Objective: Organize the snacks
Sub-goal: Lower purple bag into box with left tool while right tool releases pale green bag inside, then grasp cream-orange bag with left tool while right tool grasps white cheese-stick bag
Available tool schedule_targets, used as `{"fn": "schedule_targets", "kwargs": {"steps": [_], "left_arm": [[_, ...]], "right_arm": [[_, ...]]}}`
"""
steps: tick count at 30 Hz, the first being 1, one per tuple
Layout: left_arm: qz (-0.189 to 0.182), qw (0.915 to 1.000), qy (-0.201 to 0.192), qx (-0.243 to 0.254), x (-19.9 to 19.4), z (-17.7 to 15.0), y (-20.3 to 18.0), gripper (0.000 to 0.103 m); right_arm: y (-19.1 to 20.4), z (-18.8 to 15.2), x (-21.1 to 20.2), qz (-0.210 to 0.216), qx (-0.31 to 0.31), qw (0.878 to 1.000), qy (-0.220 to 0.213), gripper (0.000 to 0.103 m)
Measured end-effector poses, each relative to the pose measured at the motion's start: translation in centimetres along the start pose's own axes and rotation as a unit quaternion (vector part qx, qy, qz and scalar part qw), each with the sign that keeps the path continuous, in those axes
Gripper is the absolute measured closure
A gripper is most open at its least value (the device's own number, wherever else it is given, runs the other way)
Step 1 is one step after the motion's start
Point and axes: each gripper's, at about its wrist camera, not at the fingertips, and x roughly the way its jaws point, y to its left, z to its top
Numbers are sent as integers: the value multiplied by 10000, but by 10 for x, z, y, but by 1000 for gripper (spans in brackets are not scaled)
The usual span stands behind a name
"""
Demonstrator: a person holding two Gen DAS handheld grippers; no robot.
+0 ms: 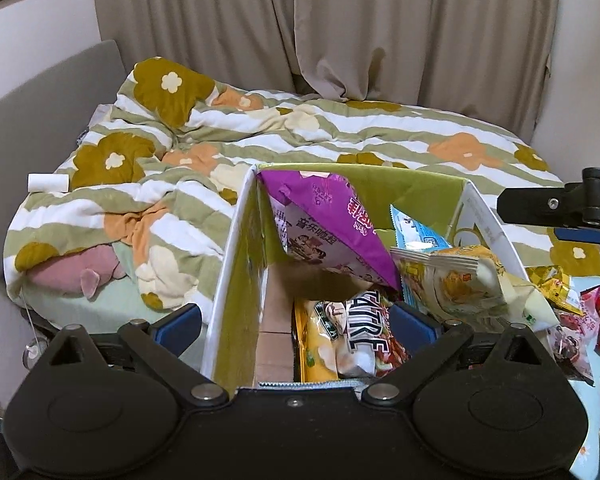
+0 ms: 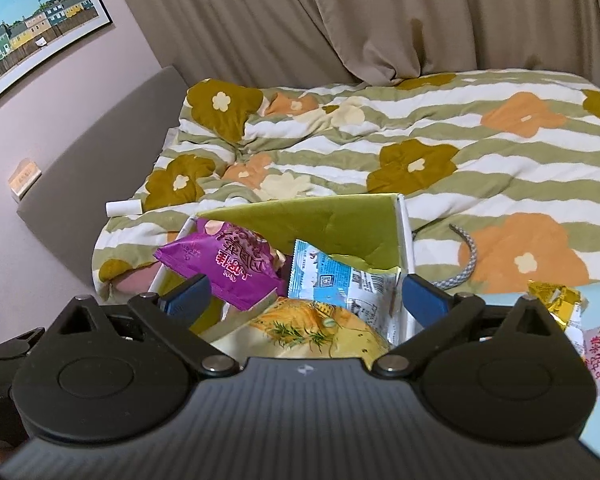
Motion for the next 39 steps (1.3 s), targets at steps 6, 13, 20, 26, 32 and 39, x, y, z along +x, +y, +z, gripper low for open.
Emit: {"fn": "schedule_targets", "kwargs": {"steps": [6, 13, 20, 26, 32, 39], "left_arm": [[-52, 9999, -134, -44, -17, -2, 2, 1], [-191, 9991, -360, 85, -44, -4, -2, 1], [-643, 9956, -537, 409, -70, -8, -18, 1], [-1178, 9883, -589, 776, -80, -16, -45, 1], [-1619, 9780, -597, 1174, -83, -24, -84, 1], [-2176, 9558, -647, 1867, -74, -23, -151, 1]], "right_arm": [[5, -6, -18, -30, -25, 9998, -205, 0], [14, -15, -46, -147, -51, 9990, -416, 0], [20, -32, -86, -407, -34, 9976, -567, 0], [9, -53, -133, -921, 176, 9923, -804, 0], [-24, -77, -174, -1643, 425, 9816, -878, 0], [-81, -106, -216, -2274, 756, 9683, -708, 0]]}}
